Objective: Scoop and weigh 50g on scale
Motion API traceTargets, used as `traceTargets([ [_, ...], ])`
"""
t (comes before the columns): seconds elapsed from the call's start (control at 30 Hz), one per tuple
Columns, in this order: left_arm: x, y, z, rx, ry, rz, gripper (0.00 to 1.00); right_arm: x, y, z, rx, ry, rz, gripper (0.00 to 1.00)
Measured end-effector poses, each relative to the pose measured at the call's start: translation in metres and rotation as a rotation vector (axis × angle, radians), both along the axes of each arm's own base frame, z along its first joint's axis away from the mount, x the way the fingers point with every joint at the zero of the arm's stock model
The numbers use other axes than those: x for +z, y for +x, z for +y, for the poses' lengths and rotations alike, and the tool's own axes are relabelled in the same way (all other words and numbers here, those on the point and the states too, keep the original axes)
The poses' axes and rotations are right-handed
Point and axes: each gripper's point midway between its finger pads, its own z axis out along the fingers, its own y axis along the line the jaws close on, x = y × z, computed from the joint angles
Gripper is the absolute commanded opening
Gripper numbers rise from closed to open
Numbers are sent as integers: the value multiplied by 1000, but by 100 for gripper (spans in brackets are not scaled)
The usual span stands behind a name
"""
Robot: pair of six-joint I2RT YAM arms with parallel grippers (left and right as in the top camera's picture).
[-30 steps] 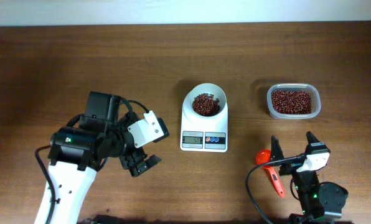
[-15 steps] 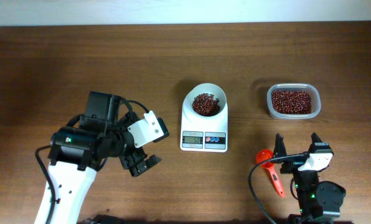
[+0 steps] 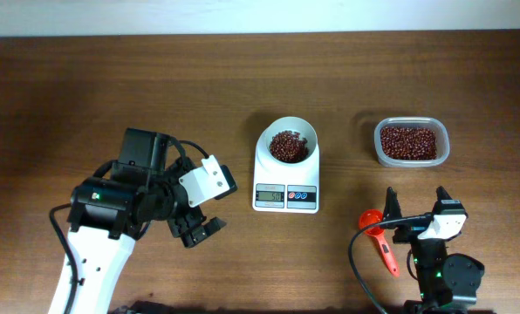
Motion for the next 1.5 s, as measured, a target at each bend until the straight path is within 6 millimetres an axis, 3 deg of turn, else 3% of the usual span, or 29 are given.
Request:
traceTargets([
  [0.5, 0, -8, -1, -4, -8, 22, 99, 0, 0, 0, 0, -1, 1, 99],
  [0.6, 17, -15, 0, 13, -30, -47, 99, 0, 0, 0, 0, 0, 1, 99],
  [0.73, 60, -44, 7, 133, -122, -206, 99, 0, 0, 0, 0, 0, 1, 99],
  [0.9, 84, -72, 24, 293, -241, -428, 99, 0, 0, 0, -1, 0, 1, 99],
  [0.97, 80, -68, 30, 366, -285, -500, 99, 0, 0, 0, -1, 0, 1, 99],
  [1.1, 51, -50, 45, 516, -359, -595, 99, 0, 0, -1, -3, 0, 0, 99],
  [1.3, 12, -27, 53, 569, -434, -724, 99, 0, 0, 0, -3, 0, 1, 99],
  [1.5, 10, 1, 54, 545, -500, -903, 99, -1, 0, 0, -3, -1, 3, 99],
])
